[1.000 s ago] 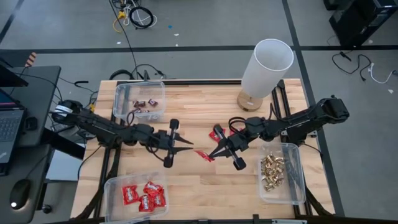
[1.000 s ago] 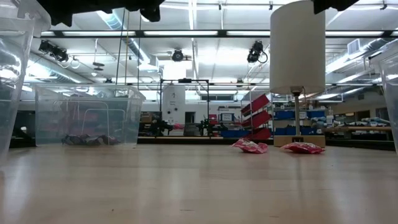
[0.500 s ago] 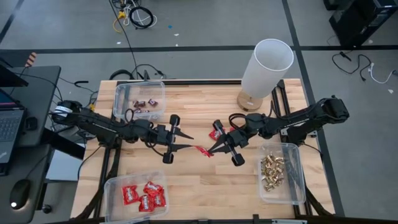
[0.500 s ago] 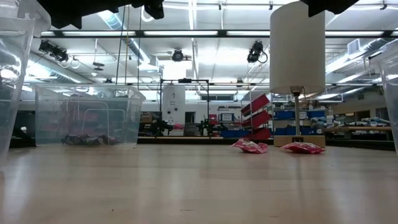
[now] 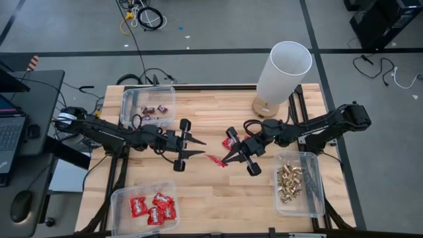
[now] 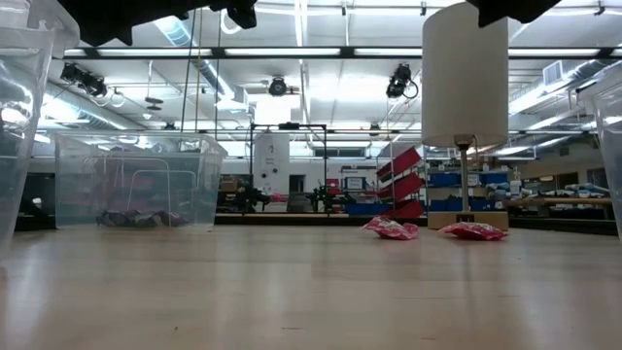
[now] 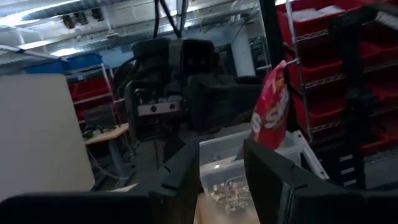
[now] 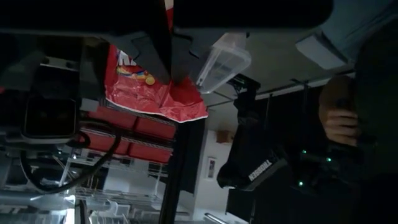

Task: Sort candy
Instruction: Put the red chocolate into the bottom left transparent bin

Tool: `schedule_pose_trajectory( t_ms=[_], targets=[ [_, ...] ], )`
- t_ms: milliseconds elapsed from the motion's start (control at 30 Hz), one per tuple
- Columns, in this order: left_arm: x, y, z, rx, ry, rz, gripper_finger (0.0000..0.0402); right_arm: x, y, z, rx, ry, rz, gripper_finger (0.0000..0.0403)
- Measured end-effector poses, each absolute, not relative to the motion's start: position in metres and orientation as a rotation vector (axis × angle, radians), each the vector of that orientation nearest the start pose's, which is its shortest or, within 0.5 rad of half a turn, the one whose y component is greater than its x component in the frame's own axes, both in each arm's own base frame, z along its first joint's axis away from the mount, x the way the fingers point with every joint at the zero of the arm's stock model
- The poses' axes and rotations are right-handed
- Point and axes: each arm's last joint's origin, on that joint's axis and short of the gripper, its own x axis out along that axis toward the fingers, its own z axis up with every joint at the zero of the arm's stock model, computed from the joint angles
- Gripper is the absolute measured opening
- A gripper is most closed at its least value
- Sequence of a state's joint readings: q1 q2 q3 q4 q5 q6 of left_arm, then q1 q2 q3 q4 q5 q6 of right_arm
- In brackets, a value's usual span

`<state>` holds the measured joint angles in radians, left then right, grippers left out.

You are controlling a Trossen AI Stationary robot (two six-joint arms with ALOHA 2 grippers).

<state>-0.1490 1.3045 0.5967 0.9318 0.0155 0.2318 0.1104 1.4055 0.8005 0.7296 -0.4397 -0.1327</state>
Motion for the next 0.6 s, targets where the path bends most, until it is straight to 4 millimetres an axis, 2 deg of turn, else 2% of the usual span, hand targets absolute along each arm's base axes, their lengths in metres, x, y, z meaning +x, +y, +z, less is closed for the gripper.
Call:
schedule_pose_trajectory(
  t_ms=[267,600],
  targets=[
    [0.276,-0.044,0.277,0.219,-0.277,-0.197,0.0127,0.302,0.042,0.287,-0.161,-0.181,0.532,0.0000],
    [0.288,-0.048,0.272,0.226,-0.256,-0.275,0.0127,0.303,0.036,0.287,-0.166,-0.179,0.522,0.0000]
  ],
)
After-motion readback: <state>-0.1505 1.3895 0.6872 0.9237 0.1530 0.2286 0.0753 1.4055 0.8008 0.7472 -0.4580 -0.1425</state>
